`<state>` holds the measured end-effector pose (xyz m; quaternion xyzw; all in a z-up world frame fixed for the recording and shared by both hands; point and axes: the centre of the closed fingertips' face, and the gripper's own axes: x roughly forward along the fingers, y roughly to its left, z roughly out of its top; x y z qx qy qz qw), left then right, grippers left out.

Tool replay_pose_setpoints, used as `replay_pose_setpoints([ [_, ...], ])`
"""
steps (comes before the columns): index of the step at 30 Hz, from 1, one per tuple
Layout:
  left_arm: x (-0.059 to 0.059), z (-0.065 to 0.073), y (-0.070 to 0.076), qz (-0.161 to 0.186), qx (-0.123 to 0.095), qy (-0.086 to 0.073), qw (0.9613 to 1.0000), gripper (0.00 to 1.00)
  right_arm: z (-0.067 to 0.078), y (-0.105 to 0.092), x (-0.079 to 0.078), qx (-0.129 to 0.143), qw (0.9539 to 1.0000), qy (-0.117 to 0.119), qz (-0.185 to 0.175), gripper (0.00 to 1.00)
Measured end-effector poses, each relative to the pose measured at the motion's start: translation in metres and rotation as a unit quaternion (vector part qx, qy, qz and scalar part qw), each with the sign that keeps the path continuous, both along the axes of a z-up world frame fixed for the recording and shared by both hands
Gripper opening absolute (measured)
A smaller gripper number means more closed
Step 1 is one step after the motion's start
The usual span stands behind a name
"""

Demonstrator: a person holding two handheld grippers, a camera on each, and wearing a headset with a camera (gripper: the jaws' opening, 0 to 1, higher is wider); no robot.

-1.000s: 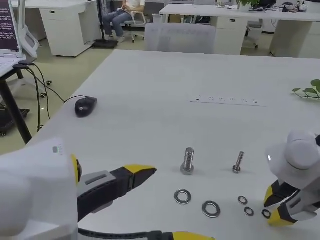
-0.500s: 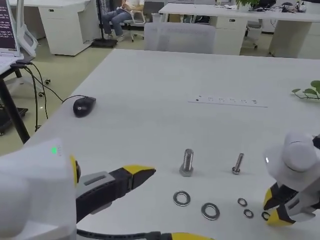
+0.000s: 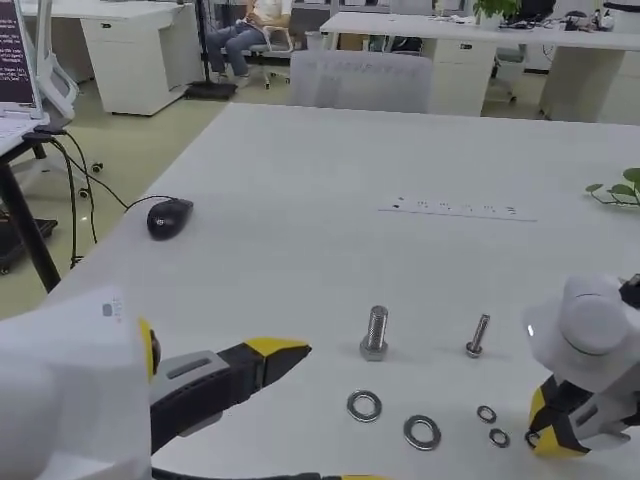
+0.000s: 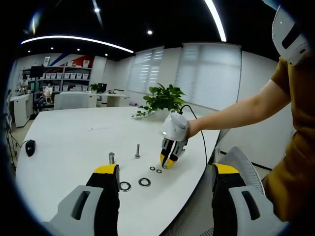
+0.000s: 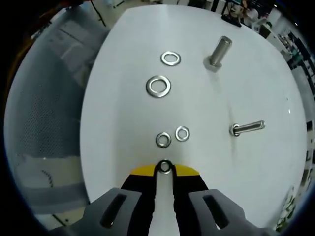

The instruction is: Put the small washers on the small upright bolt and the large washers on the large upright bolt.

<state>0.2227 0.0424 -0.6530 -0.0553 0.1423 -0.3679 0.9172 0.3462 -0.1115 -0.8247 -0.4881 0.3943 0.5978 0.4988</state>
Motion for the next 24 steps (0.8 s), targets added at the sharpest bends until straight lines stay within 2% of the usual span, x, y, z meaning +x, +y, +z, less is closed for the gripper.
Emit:
replay_pose_setpoints([
  [7, -0.001, -0.001, 0.000, -0.001, 0.001, 0.002, 1.0000, 0.76, 0.001, -0.001, 0.001, -0.001, 1.0000, -0.001, -0.005, 0.12],
  [10, -0.001, 0.000, 0.000, -0.002, 0.002, 0.001, 1.0000, 0.76, 0.009, 0.003, 0.006, 0.007, 0.9999, 0.000, -0.013, 0.12],
  [13, 0.000, 0.000, 0.000, -0.001, 0.000, 0.001, 1.0000, 0.76, 0.023, 0.010, 0.012, 0.015, 0.9998, -0.008, -0.012, 0.12],
  [17, 0.000, 0.000, 0.000, -0.001, -0.001, 0.000, 1.0000, 0.76, 0.034, 0.019, 0.021, 0.020, 0.9996, -0.020, -0.008, 0.12],
  [24, 0.001, -0.001, 0.001, 0.000, -0.004, 0.000, 1.0000, 0.76, 0.043, 0.032, 0.029, 0.026, 0.9991, -0.032, -0.003, 0.12],
])
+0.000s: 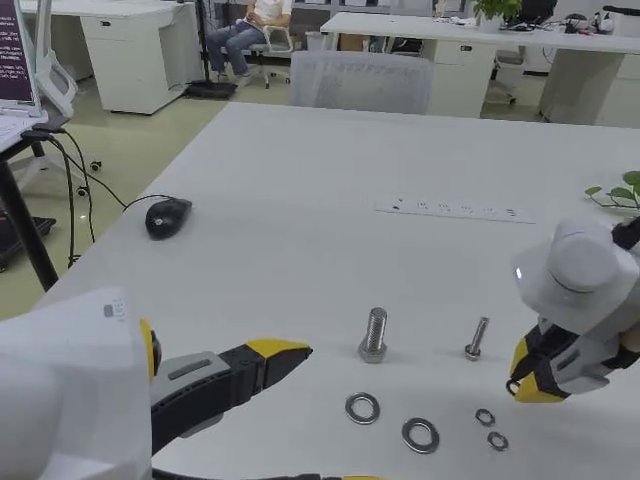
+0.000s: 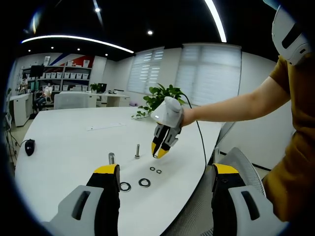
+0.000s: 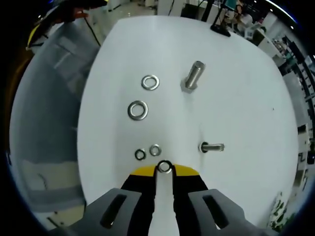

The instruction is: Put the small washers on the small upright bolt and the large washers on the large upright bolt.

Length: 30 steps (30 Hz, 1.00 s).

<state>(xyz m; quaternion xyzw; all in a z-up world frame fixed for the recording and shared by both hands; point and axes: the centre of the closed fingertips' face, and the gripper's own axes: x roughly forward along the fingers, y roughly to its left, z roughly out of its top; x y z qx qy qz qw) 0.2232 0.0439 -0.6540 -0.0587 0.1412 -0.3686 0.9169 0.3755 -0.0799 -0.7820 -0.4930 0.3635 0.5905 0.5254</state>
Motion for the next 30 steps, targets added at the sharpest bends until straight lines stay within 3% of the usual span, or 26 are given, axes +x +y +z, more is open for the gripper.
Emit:
replay_pose_setpoints([
  [6, 0.002, -0.001, 0.001, 0.001, -0.004, 0.000, 1.0000, 0.75, 0.013, 0.008, 0.016, -0.001, 0.9997, -0.023, -0.003, 0.12],
  [19, 0.003, -0.003, -0.001, 0.002, -0.007, 0.003, 1.0000, 0.75, 0.031, 0.021, 0.039, 0.011, 0.9991, -0.042, -0.007, 0.12],
  [30, 0.004, -0.004, -0.002, 0.003, -0.009, 0.006, 0.9999, 0.75, 0.030, 0.024, 0.056, 0.008, 0.9989, -0.044, -0.017, 0.12],
])
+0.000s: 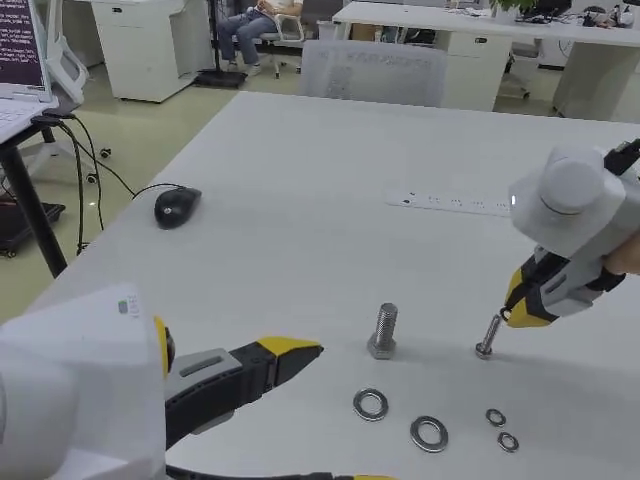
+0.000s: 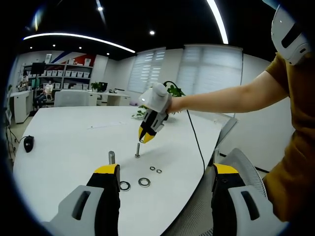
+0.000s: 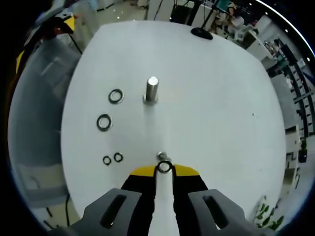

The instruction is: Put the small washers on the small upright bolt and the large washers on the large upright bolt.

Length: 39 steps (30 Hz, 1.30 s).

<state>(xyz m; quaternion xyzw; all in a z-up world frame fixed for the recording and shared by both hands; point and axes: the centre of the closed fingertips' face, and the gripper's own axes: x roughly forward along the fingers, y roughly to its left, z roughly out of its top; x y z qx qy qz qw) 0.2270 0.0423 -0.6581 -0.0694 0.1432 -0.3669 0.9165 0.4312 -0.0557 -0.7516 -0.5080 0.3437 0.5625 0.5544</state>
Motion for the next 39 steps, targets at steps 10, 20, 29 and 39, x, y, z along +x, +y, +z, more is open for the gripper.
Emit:
replay_pose_setpoints([
  [10, 0.003, -0.001, 0.003, 0.003, 0.000, 0.003, 1.0000, 0.75, -0.004, 0.003, 0.004, -0.004, 1.0000, 0.006, 0.003, 0.12],
  [20, 0.003, -0.003, 0.002, 0.004, -0.003, 0.005, 1.0000, 0.75, -0.011, 0.004, 0.006, -0.014, 0.9998, 0.009, 0.009, 0.12],
  [29, 0.004, -0.003, 0.003, 0.006, -0.003, 0.006, 1.0000, 0.75, -0.020, 0.004, 0.008, -0.018, 0.9996, 0.018, 0.009, 0.12],
  [39, 0.006, -0.004, 0.006, 0.009, -0.004, 0.008, 0.9999, 0.75, -0.039, 0.004, 0.008, -0.025, 0.9992, 0.030, 0.009, 0.13],
])
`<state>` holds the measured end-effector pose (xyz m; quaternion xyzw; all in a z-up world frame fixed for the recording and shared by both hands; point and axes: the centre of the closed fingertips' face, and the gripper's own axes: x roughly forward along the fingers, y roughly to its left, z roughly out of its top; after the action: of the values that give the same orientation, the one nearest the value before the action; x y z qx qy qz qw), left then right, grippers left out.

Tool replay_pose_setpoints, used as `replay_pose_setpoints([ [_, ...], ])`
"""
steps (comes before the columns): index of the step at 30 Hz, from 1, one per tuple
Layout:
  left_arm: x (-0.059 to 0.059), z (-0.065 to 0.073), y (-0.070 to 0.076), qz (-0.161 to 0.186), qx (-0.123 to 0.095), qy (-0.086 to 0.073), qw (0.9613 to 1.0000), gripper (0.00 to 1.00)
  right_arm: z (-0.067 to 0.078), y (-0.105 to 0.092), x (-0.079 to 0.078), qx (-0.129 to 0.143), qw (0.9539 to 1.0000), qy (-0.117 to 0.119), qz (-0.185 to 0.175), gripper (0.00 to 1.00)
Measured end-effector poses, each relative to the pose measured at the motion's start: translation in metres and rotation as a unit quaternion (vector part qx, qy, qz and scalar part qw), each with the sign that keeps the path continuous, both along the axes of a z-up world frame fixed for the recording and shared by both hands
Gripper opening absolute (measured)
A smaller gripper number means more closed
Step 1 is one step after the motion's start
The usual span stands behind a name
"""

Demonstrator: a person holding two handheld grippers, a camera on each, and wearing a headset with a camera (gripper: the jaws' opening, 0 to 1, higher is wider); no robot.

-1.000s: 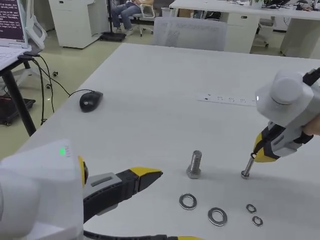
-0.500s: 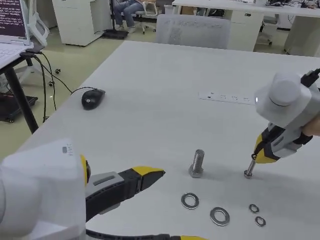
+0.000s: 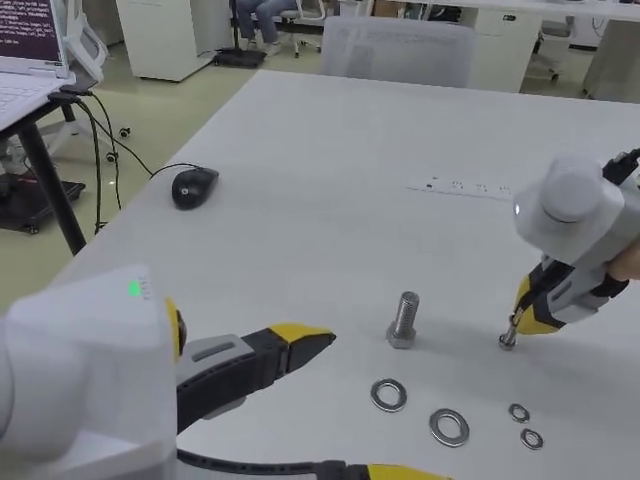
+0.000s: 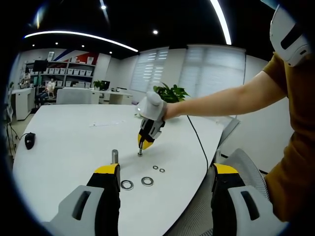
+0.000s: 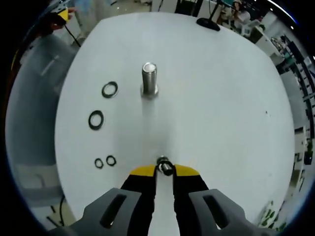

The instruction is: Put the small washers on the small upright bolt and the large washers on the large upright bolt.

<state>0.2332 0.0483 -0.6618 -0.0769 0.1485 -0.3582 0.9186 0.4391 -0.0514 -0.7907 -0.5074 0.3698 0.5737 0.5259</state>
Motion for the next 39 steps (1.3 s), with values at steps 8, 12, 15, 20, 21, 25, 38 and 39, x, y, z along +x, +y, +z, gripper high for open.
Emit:
replay_pose_setpoints([
  [8, 0.001, -0.001, 0.003, 0.003, 0.000, 0.002, 1.0000, 0.75, -0.014, -0.001, 0.000, 0.000, 0.9999, 0.009, -0.006, 0.13],
  [12, 0.001, -0.002, 0.004, 0.003, 0.001, 0.003, 1.0000, 0.75, -0.018, -0.001, -0.002, -0.002, 0.9999, 0.012, -0.008, 0.13],
  [15, 0.000, -0.002, 0.004, 0.003, 0.001, 0.003, 1.0000, 0.75, -0.019, -0.001, -0.002, 0.001, 0.9998, 0.015, -0.011, 0.13],
  [20, -0.001, -0.003, 0.005, 0.003, 0.003, 0.005, 1.0000, 0.75, -0.020, -0.001, -0.002, 0.008, 0.9998, 0.015, -0.013, 0.18],
  [21, -0.001, -0.003, 0.005, 0.002, 0.003, 0.006, 1.0000, 0.75, -0.020, -0.001, -0.003, 0.008, 0.9997, 0.019, -0.016, 0.19],
  [25, -0.001, -0.002, 0.004, 0.002, 0.003, 0.004, 1.0000, 0.75, -0.018, -0.004, -0.004, 0.007, 0.9997, 0.015, -0.017, 0.19],
  [38, -0.003, 0.003, 0.004, -0.001, 0.009, -0.002, 1.0000, 0.75, -0.007, -0.013, -0.010, 0.011, 0.9995, 0.010, -0.027, 0.20],
  [39, -0.003, 0.003, 0.004, -0.001, 0.009, -0.003, 1.0000, 0.75, -0.006, -0.014, -0.011, 0.012, 0.9995, 0.010, -0.028, 0.20],
])
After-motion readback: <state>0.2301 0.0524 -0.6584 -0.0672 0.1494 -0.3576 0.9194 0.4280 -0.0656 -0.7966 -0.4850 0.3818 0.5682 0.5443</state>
